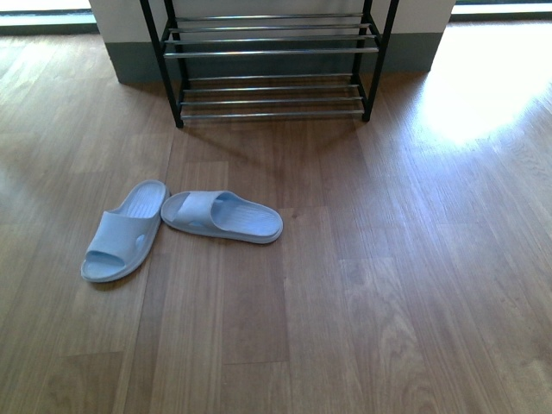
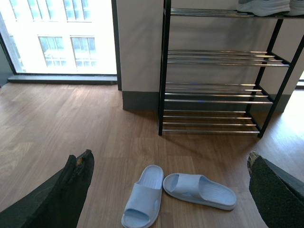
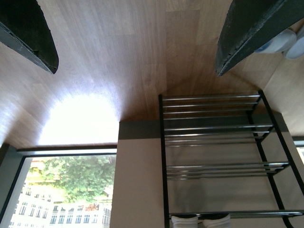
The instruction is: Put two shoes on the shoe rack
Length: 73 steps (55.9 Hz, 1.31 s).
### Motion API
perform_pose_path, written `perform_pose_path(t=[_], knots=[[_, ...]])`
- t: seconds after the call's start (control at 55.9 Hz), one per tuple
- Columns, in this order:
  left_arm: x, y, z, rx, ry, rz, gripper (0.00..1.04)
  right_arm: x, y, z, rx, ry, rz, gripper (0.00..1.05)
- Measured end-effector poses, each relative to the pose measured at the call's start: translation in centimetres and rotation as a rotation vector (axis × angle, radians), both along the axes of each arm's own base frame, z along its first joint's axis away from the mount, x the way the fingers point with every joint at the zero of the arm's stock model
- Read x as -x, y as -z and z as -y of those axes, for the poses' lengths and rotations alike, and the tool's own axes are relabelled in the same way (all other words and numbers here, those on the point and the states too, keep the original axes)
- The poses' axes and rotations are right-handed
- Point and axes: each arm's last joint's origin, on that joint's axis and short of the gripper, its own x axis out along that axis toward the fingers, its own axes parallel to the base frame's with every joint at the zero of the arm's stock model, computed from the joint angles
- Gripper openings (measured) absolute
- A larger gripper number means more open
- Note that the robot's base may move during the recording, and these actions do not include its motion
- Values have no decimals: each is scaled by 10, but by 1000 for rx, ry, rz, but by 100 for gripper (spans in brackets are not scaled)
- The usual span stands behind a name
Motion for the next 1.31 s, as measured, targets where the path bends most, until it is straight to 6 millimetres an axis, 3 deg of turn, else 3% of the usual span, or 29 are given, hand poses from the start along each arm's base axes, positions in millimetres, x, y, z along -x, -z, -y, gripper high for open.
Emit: perform_pose_path(t=[1.305], knots=[[0,0,0,0,-2,0,95,0,0,0,0,-2,-1,96]])
